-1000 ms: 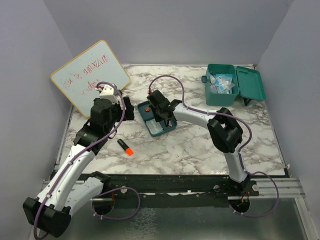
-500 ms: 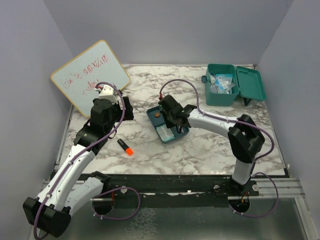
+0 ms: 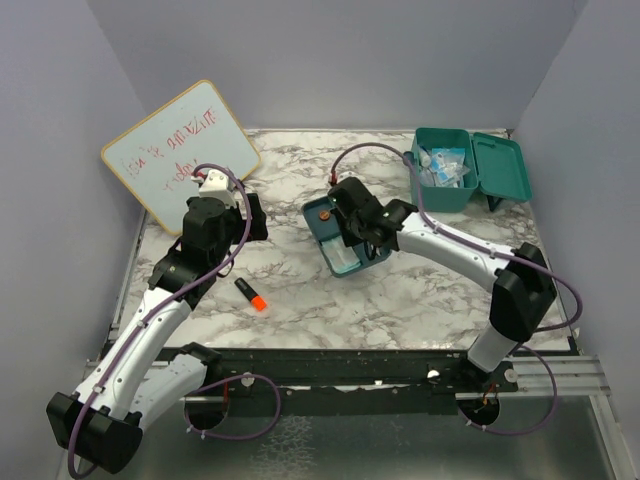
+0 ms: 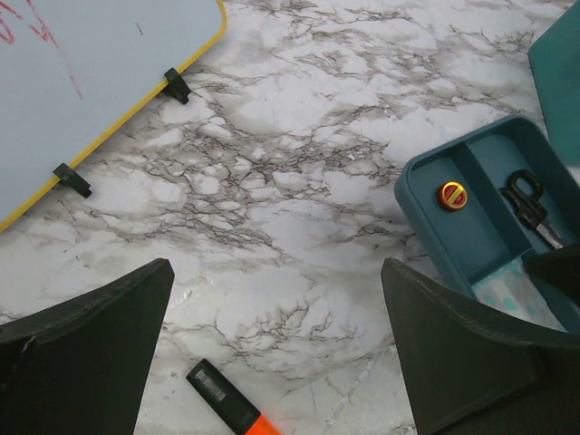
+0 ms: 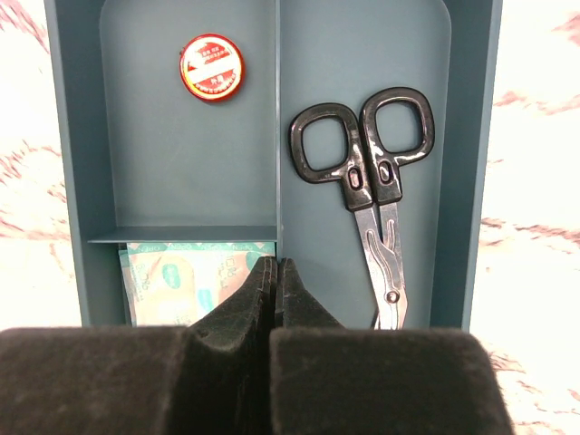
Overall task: Organize the medicine kit
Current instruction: Pick up the medicine box compartment at the center of the board, then place the medicine box compartment inside the medicine box.
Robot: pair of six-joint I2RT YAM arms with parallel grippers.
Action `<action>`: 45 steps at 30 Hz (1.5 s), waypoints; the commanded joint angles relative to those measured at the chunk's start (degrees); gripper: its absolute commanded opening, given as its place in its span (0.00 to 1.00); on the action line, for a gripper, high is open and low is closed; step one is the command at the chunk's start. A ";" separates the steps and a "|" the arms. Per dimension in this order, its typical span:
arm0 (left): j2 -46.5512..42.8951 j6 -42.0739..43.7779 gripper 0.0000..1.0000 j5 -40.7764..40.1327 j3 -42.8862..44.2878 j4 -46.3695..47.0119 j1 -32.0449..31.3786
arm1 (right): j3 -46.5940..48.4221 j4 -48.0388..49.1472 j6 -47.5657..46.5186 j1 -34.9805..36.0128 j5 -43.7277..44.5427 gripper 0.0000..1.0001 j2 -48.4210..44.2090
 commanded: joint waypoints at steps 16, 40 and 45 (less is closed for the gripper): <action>-0.22 0.01 0.99 1.67 -0.92 0.17 -0.33 | 15.62 -4.60 -10.73 -24.33 -0.96 0.01 -2.96; -0.26 -0.16 0.99 2.64 -1.09 0.52 -0.33 | 36.47 -7.09 -16.82 -44.65 -10.05 0.00 20.91; -0.04 -0.08 0.99 2.58 -0.96 0.52 -0.33 | 36.18 -6.75 -17.63 -45.59 -10.32 0.01 22.68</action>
